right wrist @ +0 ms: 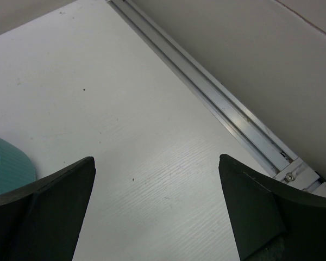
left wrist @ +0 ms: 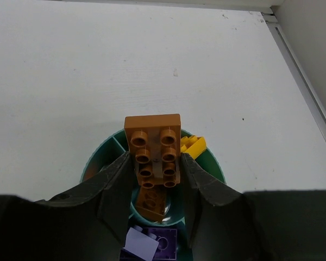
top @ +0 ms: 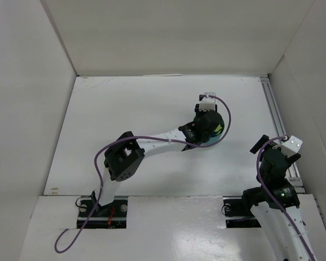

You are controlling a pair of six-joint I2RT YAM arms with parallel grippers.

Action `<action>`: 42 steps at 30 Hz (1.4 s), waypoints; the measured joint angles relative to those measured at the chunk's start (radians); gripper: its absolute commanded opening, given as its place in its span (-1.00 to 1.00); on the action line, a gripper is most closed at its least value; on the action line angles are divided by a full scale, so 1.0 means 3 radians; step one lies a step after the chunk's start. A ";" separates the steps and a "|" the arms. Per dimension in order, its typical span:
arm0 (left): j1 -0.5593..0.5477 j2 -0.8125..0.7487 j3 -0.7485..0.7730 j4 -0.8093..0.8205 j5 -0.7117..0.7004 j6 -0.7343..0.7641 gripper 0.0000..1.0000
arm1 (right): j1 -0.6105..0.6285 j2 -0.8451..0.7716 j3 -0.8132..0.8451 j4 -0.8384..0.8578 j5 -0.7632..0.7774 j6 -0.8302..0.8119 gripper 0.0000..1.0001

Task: Sort the legos into containers by color

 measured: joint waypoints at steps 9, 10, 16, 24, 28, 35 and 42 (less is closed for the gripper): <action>0.0000 0.0071 0.0000 -0.0010 0.0050 -0.0061 -0.43 | 0.0000 -0.0023 -0.0001 -0.0001 0.0000 0.0001 0.98; 0.0000 0.0079 -0.0005 -0.0011 0.0057 -0.0066 -0.40 | 0.0000 -0.0028 -0.0001 -0.0003 0.0000 0.0001 0.98; 0.0000 0.0092 -0.0025 -0.0011 0.0074 -0.0102 -0.32 | 0.0000 -0.0034 -0.0014 -0.0018 0.0001 0.0001 0.98; -0.0014 0.0092 -0.0053 0.0010 0.0083 -0.0127 0.02 | 0.0000 -0.0062 -0.0015 -0.0019 0.0001 0.0001 0.98; -0.0022 0.0089 -0.0141 0.0060 0.0083 -0.0123 0.04 | 0.0000 -0.0097 -0.0015 -0.0023 0.0001 0.0001 0.98; -0.0023 -0.0086 -0.0257 0.0013 0.0089 -0.0120 0.77 | 0.0000 -0.0120 -0.0018 -0.0020 0.0000 -0.0004 0.98; -0.0020 -0.1171 -0.0431 -0.0440 0.0042 -0.0237 1.00 | 0.0000 0.0139 -0.0018 0.0209 -0.0270 -0.0357 0.98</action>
